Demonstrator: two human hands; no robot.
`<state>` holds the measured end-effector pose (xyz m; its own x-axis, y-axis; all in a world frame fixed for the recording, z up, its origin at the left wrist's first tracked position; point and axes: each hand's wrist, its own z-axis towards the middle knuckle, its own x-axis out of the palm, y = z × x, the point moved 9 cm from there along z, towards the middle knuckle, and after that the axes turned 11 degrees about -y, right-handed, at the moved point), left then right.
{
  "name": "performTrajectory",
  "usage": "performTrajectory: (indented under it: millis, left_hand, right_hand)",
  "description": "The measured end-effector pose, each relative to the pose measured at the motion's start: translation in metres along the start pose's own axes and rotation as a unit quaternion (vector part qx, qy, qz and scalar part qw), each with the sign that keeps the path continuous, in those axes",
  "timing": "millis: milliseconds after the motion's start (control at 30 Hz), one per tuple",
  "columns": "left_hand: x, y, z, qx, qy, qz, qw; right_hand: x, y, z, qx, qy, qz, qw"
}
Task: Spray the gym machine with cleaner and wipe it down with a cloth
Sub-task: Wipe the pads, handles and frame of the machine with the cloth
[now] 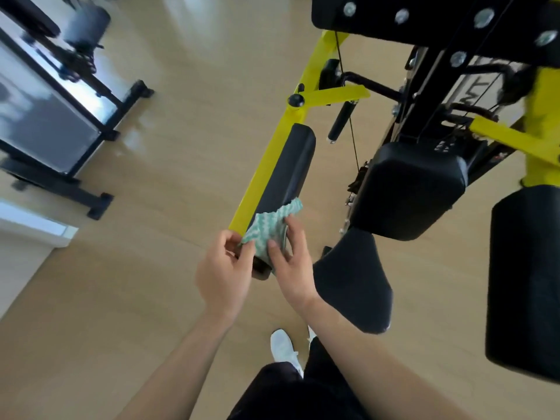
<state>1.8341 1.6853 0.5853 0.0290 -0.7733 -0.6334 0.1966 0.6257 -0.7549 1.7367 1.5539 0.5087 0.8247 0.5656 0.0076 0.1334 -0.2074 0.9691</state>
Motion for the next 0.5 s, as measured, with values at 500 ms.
performTrajectory:
  millis: [500]
  left_hand:
    - [0.088, -0.048, 0.083, 0.050, 0.065, 0.083, 0.993]
  right_hand:
    - [0.013, 0.018, 0.123, 0.064, 0.015, 0.016, 0.998]
